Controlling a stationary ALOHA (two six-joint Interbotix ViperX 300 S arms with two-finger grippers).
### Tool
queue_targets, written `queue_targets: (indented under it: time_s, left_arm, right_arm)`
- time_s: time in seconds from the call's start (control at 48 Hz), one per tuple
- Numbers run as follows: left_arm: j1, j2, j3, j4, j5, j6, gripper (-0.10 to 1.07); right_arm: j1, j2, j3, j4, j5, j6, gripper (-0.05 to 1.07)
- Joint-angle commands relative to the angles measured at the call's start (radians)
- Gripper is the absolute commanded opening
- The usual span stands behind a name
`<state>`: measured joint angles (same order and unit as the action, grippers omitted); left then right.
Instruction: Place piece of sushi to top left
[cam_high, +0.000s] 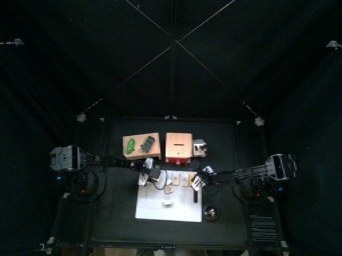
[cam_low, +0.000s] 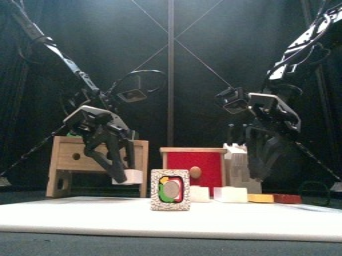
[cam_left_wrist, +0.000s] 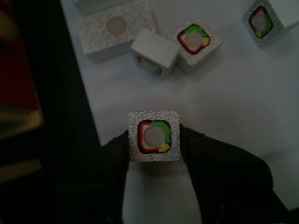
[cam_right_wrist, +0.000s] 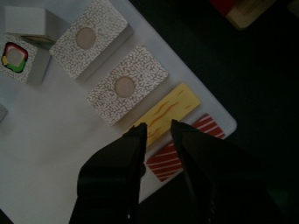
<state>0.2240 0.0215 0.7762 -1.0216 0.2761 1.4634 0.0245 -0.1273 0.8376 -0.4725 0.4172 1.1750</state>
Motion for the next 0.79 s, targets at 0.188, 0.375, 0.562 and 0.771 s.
queue_targets:
  time_s: [0.188, 0.375, 0.562, 0.771]
  left_arm:
    - [-0.015, -0.095, 0.081, -0.005, -0.034, -0.071, 0.71]
    - [-0.014, -0.124, 0.138, -0.003, -0.06, -0.107, 0.71]
    - [-0.008, -0.143, 0.176, -0.002, -0.086, -0.127, 0.71]
    - [0.006, -0.143, 0.204, 0.005, -0.107, -0.126, 0.71]
  right_arm:
    - [0.002, -0.005, -0.017, 0.0, -0.005, 0.002, 0.7]
    - [0.0, 0.006, -0.02, 0.002, -0.005, 0.002, 0.7]
    - [0.0, 0.014, -0.028, 0.0, -0.005, 0.002, 0.7]
    - [0.0, 0.021, -0.032, 0.0, -0.005, 0.002, 0.7]
